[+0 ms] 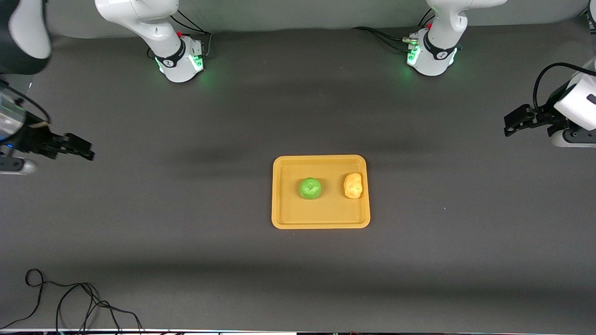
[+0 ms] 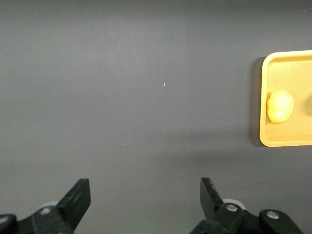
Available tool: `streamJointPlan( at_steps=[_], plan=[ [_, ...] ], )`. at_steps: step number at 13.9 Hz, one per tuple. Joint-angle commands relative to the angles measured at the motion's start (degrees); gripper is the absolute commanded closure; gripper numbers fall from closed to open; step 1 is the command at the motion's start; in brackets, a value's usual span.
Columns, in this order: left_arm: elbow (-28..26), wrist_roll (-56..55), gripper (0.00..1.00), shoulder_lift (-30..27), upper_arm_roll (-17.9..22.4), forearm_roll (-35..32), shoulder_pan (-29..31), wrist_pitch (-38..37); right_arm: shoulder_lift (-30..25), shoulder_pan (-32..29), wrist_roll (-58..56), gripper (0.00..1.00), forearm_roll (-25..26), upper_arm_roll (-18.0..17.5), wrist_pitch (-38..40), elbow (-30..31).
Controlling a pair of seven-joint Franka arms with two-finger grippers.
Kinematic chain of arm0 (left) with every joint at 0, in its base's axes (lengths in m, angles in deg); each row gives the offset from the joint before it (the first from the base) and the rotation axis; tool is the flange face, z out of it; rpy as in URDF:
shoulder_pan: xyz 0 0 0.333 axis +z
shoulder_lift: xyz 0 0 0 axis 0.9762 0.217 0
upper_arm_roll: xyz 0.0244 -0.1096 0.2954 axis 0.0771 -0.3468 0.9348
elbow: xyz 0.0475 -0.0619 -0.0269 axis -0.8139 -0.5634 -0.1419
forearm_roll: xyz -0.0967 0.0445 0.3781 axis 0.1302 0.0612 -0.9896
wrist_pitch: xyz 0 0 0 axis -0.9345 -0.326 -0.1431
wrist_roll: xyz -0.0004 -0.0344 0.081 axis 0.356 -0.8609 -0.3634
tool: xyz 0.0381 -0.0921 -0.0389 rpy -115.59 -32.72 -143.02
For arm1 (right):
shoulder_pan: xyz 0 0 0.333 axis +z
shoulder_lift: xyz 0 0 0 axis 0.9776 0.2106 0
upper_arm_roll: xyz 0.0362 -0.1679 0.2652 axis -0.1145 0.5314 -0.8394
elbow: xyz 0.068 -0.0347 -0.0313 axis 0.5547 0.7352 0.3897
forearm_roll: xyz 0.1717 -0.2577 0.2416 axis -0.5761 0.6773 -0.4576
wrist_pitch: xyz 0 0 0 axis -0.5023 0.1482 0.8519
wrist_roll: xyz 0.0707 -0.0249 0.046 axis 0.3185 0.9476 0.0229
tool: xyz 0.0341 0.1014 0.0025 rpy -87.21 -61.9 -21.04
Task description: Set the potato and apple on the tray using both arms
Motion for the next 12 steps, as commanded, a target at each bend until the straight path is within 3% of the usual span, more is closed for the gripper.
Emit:
streamJointPlan(
  at_steps=[1, 4, 12],
  plan=[
    [-0.7, 0.0, 0.0, -0.7, 2.0, -0.3, -0.9, 1.0, -2.6, -5.2, -2.5, 0.0, -3.5, -4.1, 3.5, 0.8],
    [-0.7, 0.1, 0.0, -1.2, 2.0, -0.3, -0.7, 1.1, -3.2, -6.0, 0.9, 0.0, -2.1, -7.6, 3.6, 0.8],
    [-1.6, 0.9, 0.0, -1.2, 2.0, -0.3, -0.7, 1.7, -3.4, -6.3, 7.7, 0.0, 0.7, -10.6, 2.8, 1.3]
  ],
)
